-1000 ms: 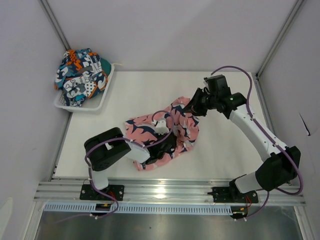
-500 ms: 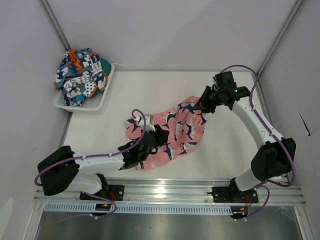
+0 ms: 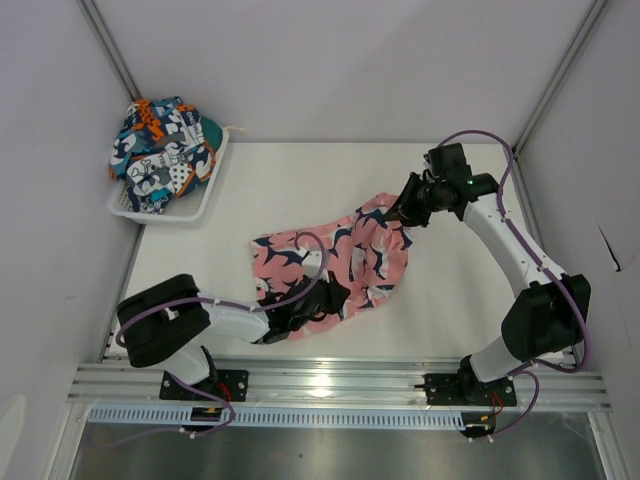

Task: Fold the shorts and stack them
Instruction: Fold the shorts

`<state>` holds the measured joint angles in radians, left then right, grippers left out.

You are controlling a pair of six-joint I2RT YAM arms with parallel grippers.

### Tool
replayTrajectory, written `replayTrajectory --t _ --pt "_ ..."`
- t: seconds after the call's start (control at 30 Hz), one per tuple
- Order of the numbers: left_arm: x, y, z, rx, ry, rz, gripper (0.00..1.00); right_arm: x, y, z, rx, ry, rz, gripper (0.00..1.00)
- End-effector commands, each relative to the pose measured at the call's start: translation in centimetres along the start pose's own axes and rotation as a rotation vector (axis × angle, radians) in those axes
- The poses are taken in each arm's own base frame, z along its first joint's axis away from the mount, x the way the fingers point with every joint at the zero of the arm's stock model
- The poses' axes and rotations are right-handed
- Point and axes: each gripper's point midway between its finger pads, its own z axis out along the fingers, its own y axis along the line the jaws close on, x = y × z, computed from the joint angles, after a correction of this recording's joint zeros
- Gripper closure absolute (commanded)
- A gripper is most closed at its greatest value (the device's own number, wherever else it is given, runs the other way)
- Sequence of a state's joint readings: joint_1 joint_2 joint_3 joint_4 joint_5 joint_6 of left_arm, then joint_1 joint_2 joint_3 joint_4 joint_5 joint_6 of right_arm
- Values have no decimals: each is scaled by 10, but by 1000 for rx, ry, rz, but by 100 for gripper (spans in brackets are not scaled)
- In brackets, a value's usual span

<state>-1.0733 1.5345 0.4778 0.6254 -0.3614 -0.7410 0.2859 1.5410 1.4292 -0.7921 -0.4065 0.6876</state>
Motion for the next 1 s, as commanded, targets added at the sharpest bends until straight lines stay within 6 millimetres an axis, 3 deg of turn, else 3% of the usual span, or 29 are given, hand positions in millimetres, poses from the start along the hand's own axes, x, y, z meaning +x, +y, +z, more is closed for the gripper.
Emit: replayTrajectory --t 0.0,0.2,0.33,0.37,0.4,0.6,0.73,0.87,0.9,0.97 --pt "-13 -43 7 137 -33 -16 81 -2 5 -1 -29 -7 -10 100" --pt "21 -39 12 82 33 3 89 -2 2 2 -27 -9 4 100" --pt "53 -34 24 -44 70 78 94 -3 4 2 -39 -19 51 100" --pt "59 -43 25 -50 71 98 97 -3 7 0 -50 -20 60 100" --pt "65 -32 25 -109 71 125 97 -4 12 -3 -63 -22 72 100" --pt "82 -27 34 -138 98 131 98 -7 32 -28 -74 -23 56 100" --pt "83 -28 37 -125 105 118 98 -5 31 -37 -71 -35 36 100" --pt "57 -32 27 -113 78 118 96 -6 20 -34 -57 -25 22 100" --pt "32 -48 18 -70 41 78 95 -6 17 -31 -51 -19 20 100" --pt "19 -42 6 -26 57 38 91 -9 11 -31 -37 -21 -7 100"
